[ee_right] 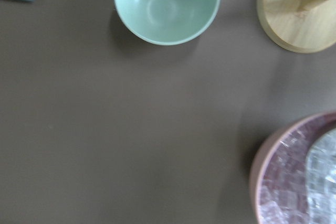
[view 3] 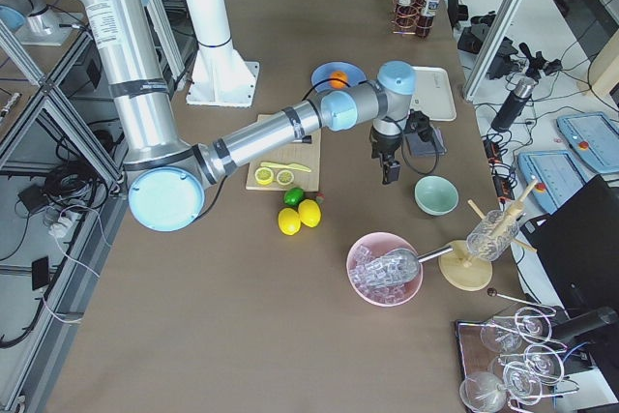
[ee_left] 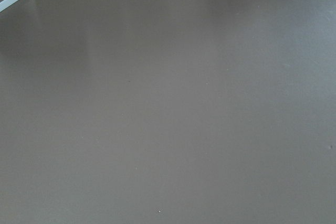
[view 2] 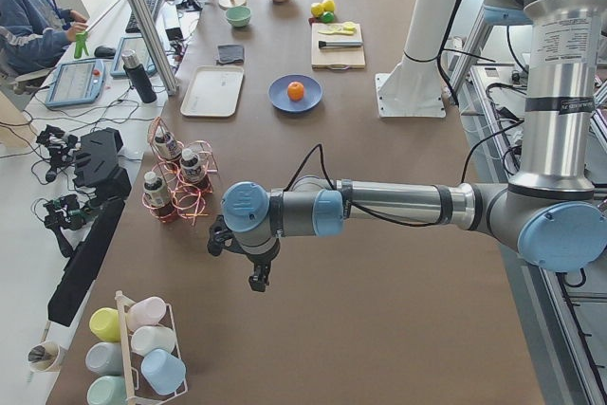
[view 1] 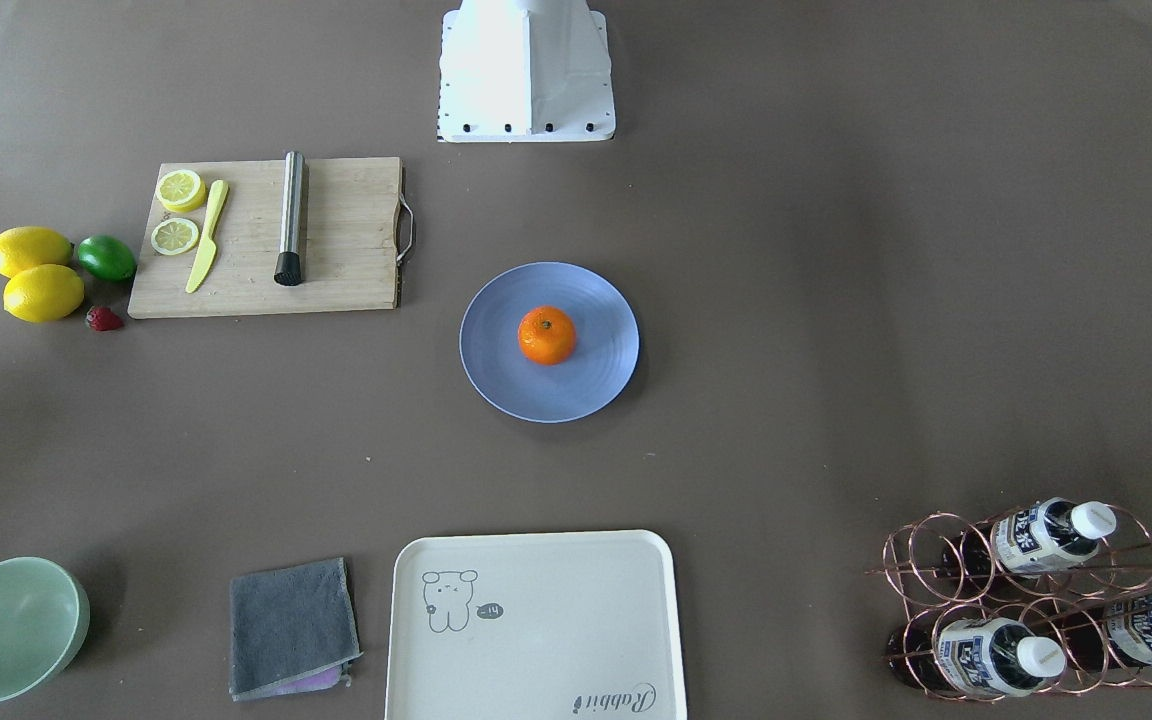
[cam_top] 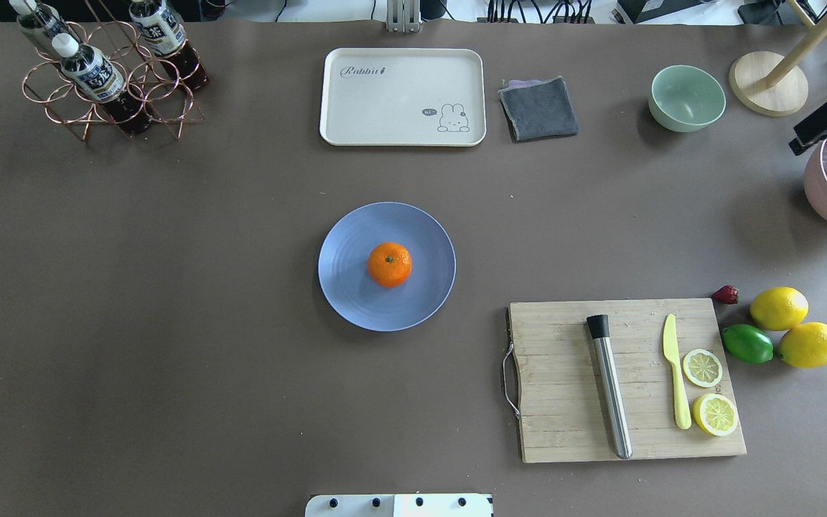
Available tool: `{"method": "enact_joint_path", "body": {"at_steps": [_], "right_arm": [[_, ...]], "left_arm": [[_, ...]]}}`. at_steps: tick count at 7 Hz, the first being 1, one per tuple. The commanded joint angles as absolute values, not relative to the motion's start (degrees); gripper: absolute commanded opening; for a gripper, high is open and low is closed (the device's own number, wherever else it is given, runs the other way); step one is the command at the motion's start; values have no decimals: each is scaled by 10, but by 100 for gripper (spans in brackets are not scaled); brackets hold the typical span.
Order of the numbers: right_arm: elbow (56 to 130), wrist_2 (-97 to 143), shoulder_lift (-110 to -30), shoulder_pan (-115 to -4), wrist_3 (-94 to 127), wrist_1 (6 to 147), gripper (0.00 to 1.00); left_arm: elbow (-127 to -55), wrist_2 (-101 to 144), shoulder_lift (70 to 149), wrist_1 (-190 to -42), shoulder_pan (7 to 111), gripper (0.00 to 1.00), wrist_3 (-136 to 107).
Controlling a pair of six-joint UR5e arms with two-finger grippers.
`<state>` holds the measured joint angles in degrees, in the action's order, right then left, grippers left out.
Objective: Pick orange to plate
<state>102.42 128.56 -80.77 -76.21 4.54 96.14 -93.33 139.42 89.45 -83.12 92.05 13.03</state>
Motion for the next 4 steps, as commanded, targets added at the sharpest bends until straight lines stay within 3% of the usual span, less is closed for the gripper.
{"method": "enact_joint_path", "body": {"at_steps": [1, 4], "right_arm": [[1000, 1290, -923, -858, -36, 961, 100], [976, 1293, -968, -909, -33, 959, 100]], "left_arm": [[-938, 1394, 893, -818, 924, 98, 137], [-939, 1393, 889, -820, 924, 98, 134]]}}
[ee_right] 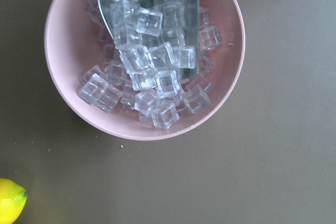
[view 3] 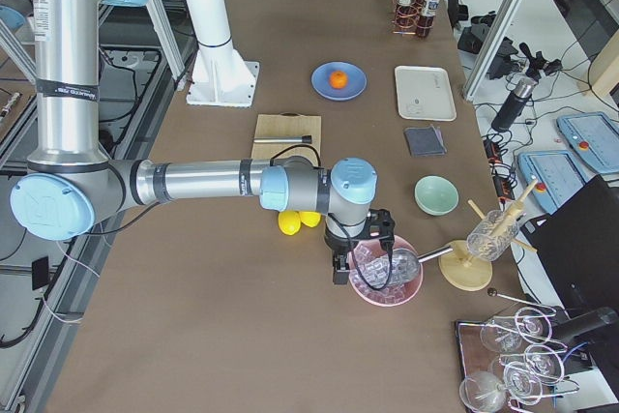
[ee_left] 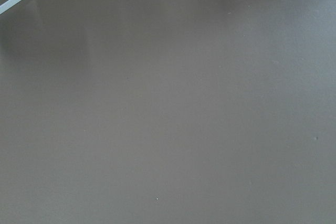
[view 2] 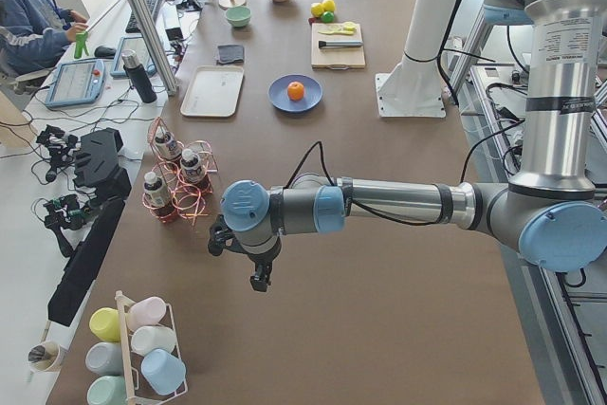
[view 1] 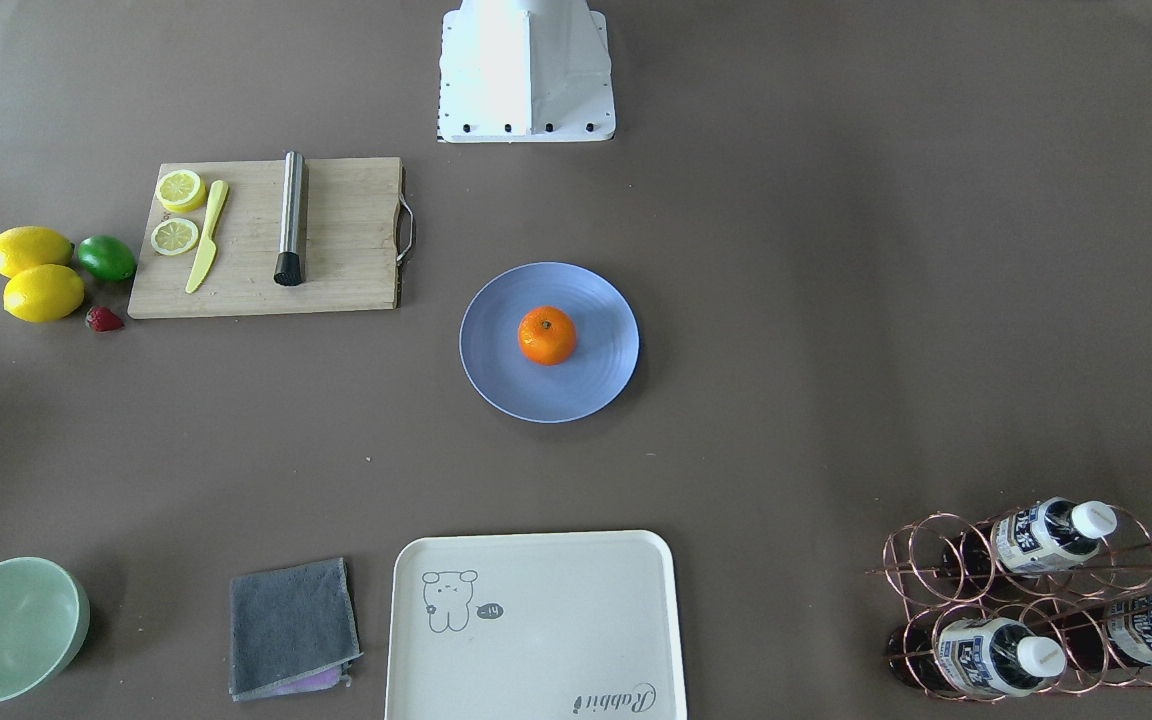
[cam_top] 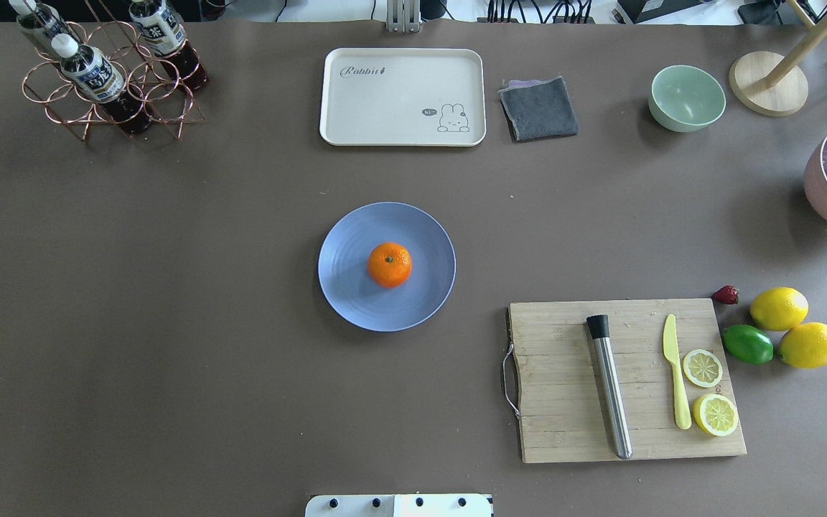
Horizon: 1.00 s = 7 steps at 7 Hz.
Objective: Pick orange to plate
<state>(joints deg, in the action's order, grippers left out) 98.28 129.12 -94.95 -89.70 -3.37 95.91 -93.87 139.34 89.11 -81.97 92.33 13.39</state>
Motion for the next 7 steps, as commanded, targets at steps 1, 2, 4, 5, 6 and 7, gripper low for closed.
{"method": "enact_joint_path", "body": {"at_steps": [1, 2, 4, 5, 6, 7], "right_arm": [[976, 1293, -966, -909, -24, 964, 100], [979, 1302, -962, -909, 5, 962, 100], [981, 1303, -963, -904, 10, 956, 100], [981, 1303, -962, -893, 11, 957, 100], [982, 1303, -962, -886, 11, 957, 100], [983, 1303, -962, -880, 11, 956, 100]], "left_arm": [[-936, 1393, 884, -820, 924, 98, 134], [-940, 1393, 879, -821, 924, 98, 134], [-943, 1393, 876, -823, 925, 98, 135], [-942, 1393, 875, -824, 925, 98, 136], [-942, 1394, 872, -824, 925, 98, 136], [-944, 1395, 872, -824, 929, 98, 137]]}}
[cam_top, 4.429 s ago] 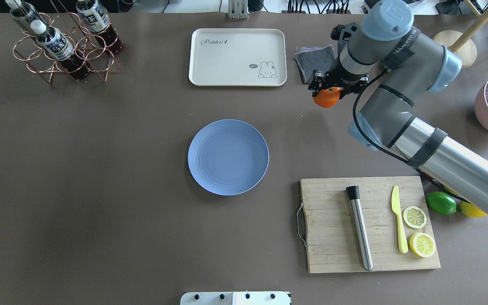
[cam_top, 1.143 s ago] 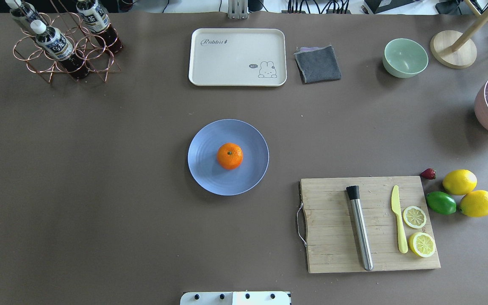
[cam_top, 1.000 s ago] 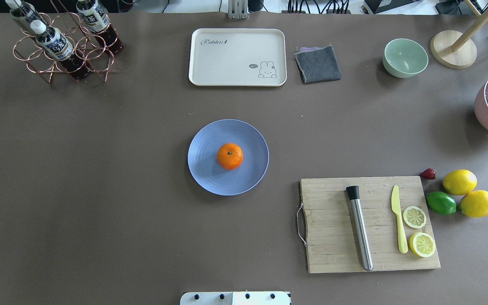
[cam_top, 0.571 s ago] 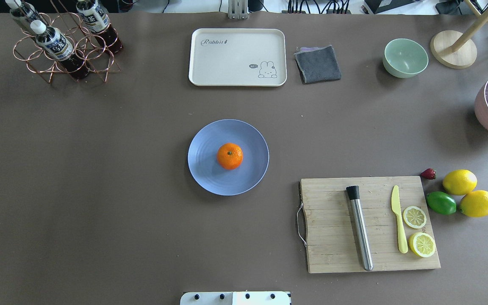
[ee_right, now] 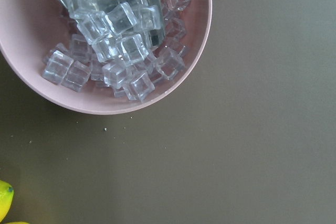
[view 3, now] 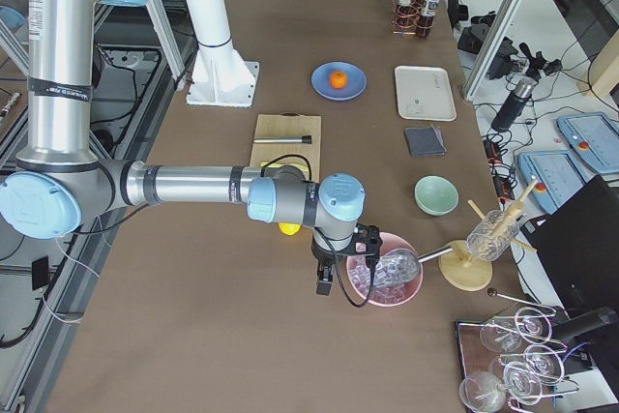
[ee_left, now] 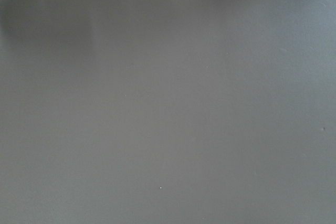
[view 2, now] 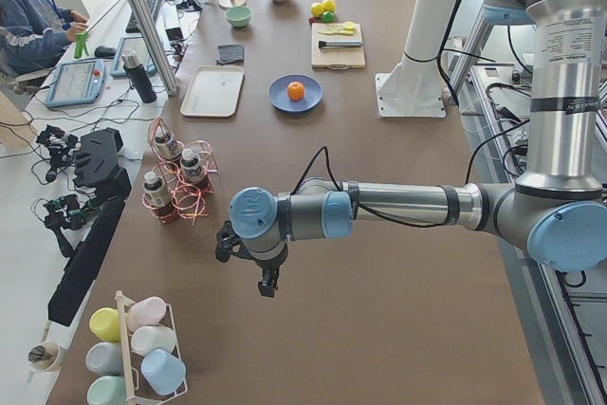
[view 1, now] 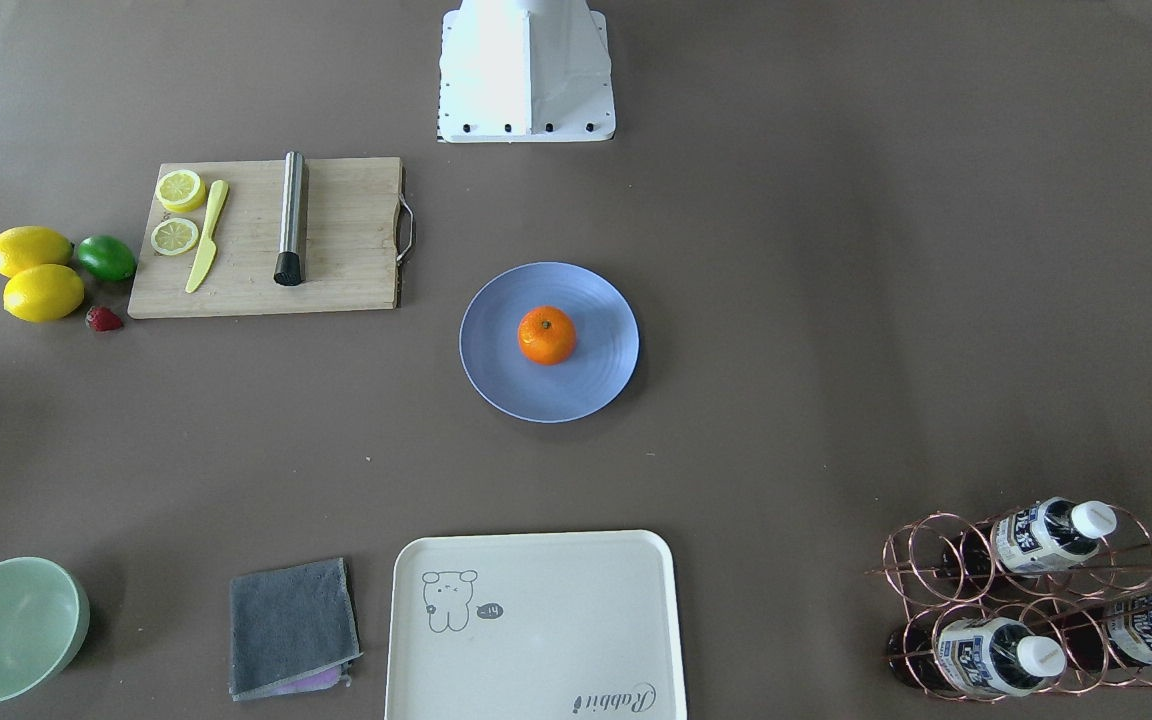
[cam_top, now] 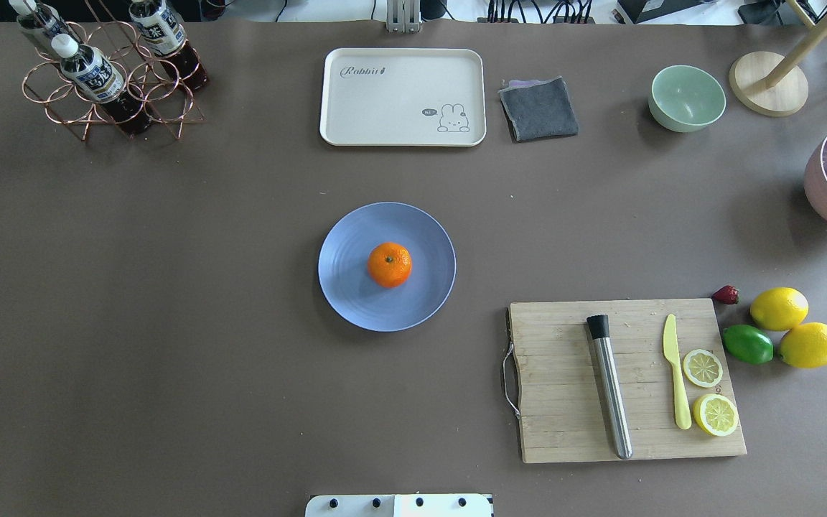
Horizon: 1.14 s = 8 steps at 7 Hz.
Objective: Pick orange to plate
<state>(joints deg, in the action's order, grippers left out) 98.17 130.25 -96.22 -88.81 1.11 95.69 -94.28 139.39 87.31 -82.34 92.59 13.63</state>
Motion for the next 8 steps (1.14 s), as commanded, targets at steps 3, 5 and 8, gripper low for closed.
{"method": "enact_joint_path", "body": {"at_steps": [3, 5, 8], "right_arm": [[983, 1303, -961, -867, 12, 956, 100], [983, 1308, -961, -862, 12, 956, 100], [988, 1316, -961, -861, 11, 956, 100]], "left_arm": [[-946, 1397, 867, -824, 933, 98, 137], [-947, 1397, 863, -824, 933, 98, 138], [-946, 1393, 863, -824, 933, 98, 137]]}}
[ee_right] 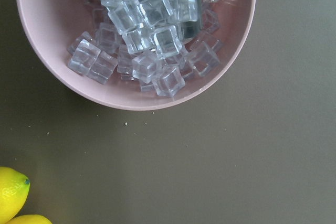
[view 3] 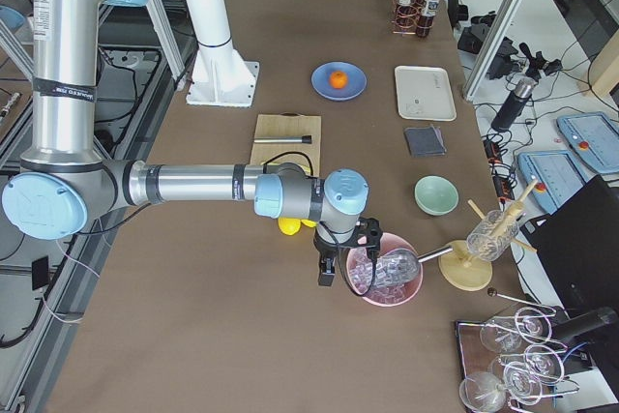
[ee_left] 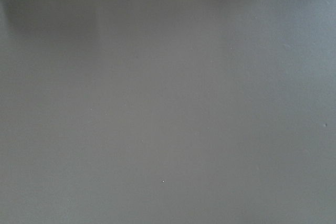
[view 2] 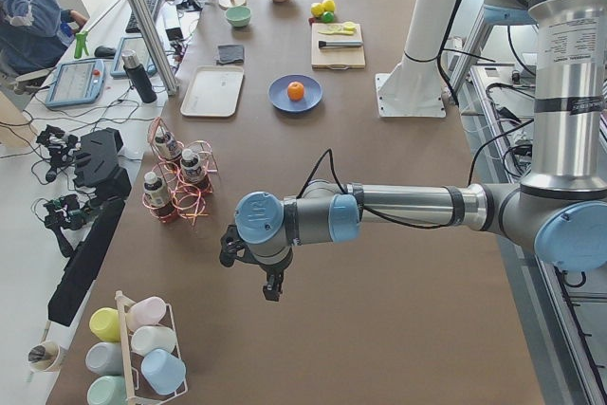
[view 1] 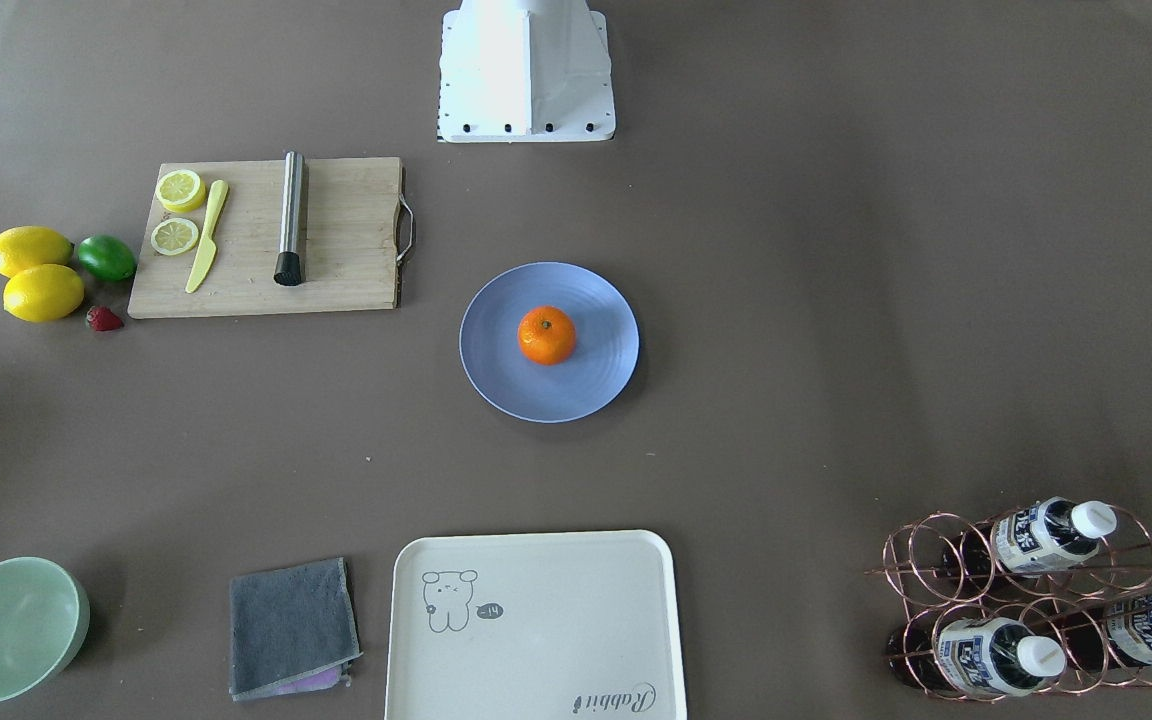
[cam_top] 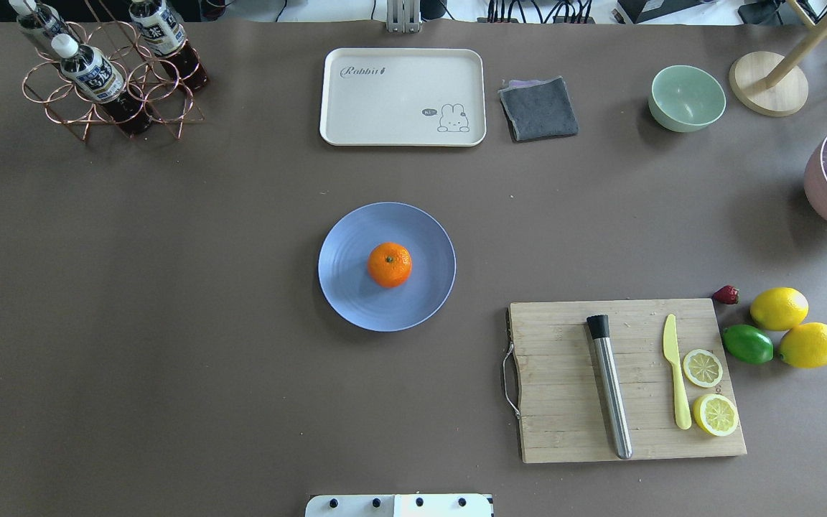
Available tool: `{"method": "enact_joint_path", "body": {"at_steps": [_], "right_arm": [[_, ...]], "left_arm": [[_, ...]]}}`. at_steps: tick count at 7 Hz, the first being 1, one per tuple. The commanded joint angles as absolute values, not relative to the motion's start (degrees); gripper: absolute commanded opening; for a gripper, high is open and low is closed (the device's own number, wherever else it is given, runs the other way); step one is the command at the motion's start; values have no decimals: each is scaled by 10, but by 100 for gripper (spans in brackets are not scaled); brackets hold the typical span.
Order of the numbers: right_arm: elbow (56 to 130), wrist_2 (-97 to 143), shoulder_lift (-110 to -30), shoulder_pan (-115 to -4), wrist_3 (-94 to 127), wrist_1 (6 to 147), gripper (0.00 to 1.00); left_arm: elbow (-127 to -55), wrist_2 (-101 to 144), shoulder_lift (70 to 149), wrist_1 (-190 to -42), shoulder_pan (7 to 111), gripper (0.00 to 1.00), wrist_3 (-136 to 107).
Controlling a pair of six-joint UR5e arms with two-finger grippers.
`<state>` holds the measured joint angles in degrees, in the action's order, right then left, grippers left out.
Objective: Pick orange to plate
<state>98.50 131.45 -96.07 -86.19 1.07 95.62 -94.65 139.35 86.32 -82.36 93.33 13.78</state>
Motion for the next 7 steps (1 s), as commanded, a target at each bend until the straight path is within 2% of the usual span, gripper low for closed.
{"method": "enact_joint_path", "body": {"at_steps": [1, 7], "right_arm": [[988, 1316, -961, -860, 11, 956, 100], [990, 1316, -960, -856, 10, 956, 100]], "left_arm": [[-946, 1395, 862, -823, 933, 98, 137], [-945, 1397, 851, -824, 943, 98, 138]]}}
